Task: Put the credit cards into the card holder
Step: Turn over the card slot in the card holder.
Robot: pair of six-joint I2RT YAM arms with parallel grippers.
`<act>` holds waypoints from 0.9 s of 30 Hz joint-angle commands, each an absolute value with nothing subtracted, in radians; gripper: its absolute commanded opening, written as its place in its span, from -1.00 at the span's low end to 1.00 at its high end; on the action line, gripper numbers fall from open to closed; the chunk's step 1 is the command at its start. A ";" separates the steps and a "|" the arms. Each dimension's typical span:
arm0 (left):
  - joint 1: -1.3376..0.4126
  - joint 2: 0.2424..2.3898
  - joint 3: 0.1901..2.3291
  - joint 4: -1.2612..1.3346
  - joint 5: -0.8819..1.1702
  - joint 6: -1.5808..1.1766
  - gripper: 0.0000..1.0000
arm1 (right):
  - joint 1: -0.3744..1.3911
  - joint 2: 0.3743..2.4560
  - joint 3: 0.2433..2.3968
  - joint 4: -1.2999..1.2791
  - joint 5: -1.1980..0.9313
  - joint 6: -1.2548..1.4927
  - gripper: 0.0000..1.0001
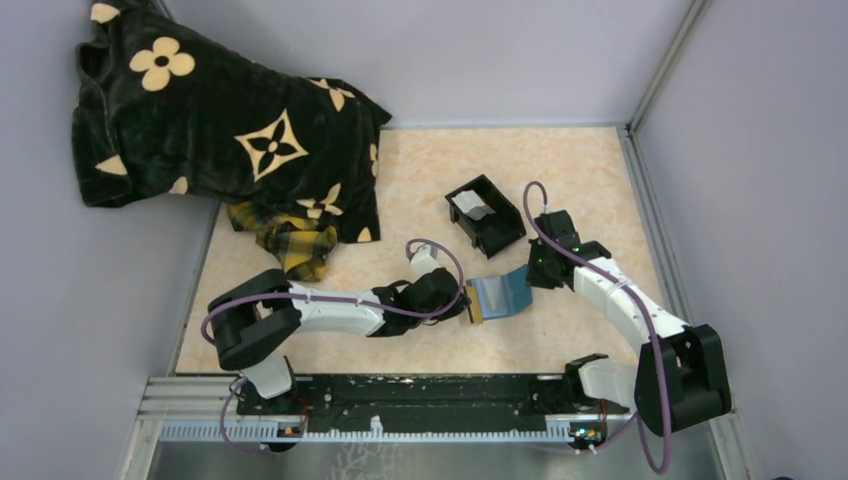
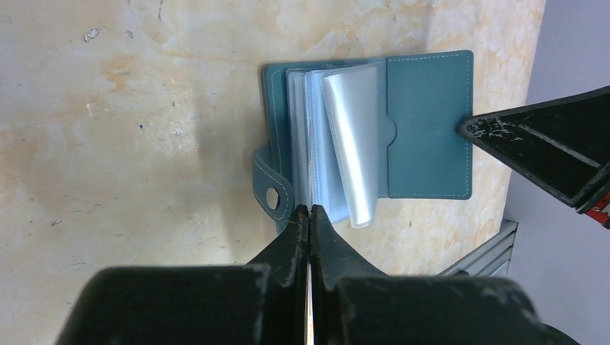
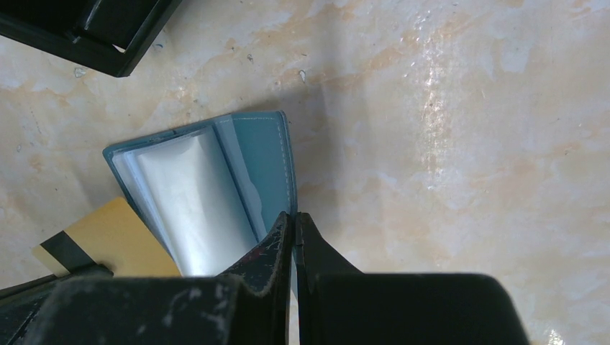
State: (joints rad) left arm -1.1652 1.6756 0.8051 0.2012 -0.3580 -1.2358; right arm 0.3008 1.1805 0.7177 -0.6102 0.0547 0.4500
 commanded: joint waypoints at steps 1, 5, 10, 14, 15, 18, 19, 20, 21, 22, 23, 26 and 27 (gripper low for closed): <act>-1.170 1.705 0.829 0.192 -0.367 -1.217 -1.00 | 0.314 1.184 0.719 -0.594 0.054 0.460 -1.00; -1.170 1.722 0.837 0.189 -0.367 -1.217 -1.00 | 0.314 1.183 0.721 -0.597 0.055 0.460 -1.00; -1.170 1.729 0.835 0.199 -0.373 -1.219 -1.00 | 0.314 1.185 0.722 -0.597 0.054 0.458 -1.00; -1.168 1.738 0.828 0.223 -0.369 -1.217 -1.00 | 0.314 1.189 0.723 -0.597 0.055 0.458 -1.00; -1.166 1.739 0.819 0.240 -0.364 -1.218 -1.00 | 0.314 1.190 0.723 -0.597 0.057 0.457 -1.00; -1.158 1.733 0.757 0.341 -0.335 -1.234 -1.00 | 0.316 1.196 0.721 -0.595 0.058 0.459 -1.00; -1.153 1.732 0.734 0.382 -0.325 -1.237 -1.00 | 0.315 1.198 0.720 -0.593 0.058 0.459 -1.00; -1.149 1.732 0.711 0.425 -0.316 -1.239 -1.00 | 0.316 1.201 0.719 -0.591 0.058 0.460 -1.00; -1.146 1.731 0.693 0.465 -0.307 -1.238 -1.00 | 0.317 1.203 0.718 -0.589 0.058 0.461 -1.00; -1.142 1.734 0.678 0.504 -0.298 -1.236 -1.00 | 0.320 1.206 0.718 -0.588 0.059 0.463 -1.00; -1.137 1.736 0.662 0.548 -0.288 -1.228 -1.00 | 0.323 1.209 0.718 -0.586 0.059 0.464 -1.00; -1.130 1.740 0.625 0.665 -0.266 -1.212 -1.00 | 0.330 1.215 0.716 -0.584 0.064 0.469 -1.00; -1.129 1.741 0.615 0.697 -0.260 -1.204 -1.00 | 0.331 1.215 0.714 -0.583 0.064 0.471 -1.00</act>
State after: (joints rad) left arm -1.1400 1.7210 0.6559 0.5167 -0.2996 -1.2373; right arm 0.3077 1.2091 0.7177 -0.6056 0.0635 0.4507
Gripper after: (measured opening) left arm 0.006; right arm 0.011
